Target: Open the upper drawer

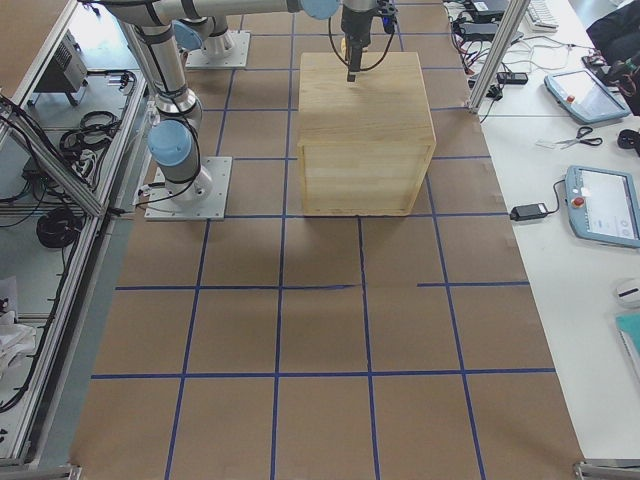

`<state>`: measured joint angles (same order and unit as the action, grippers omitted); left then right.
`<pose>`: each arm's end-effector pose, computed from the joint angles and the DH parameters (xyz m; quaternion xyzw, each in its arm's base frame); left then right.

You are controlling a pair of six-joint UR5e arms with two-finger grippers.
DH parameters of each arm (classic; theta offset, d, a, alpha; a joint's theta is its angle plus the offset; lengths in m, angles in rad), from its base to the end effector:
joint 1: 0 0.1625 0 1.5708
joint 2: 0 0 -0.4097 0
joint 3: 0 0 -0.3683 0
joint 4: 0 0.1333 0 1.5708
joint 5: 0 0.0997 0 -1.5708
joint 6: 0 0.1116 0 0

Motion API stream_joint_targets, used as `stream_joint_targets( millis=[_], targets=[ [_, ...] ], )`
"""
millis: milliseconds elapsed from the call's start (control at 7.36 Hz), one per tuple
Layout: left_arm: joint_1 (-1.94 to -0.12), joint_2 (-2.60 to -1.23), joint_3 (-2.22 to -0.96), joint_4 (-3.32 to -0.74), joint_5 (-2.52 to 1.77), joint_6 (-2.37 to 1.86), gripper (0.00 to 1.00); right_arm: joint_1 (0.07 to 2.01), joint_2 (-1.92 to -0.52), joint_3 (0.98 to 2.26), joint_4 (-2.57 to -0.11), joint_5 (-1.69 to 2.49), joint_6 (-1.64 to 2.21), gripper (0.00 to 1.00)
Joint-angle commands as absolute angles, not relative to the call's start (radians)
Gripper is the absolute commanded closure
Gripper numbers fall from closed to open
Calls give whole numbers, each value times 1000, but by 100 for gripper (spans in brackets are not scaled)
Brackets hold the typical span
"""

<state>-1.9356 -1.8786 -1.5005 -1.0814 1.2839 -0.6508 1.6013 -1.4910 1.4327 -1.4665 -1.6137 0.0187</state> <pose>-0.3700 -0.5067 0.3875 0.1222 -0.9744 0.0397 0.1844 0.1435 -0.4906 0.4764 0.0064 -0.9995 -0.0225 0.0220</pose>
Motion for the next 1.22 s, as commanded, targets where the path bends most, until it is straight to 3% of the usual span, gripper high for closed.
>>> stream_joint_targets(
  millis=[0,1086],
  targets=[
    [-1947,-1882,-1505,-1081,1284,-652,0,1601,-1491,1433,-1466,-1614,20,0],
    [-1970,-1931,-1502,-1048,1302,-664,0,1601,-1491,1433,-1466,-1615,20,0]
  ],
)
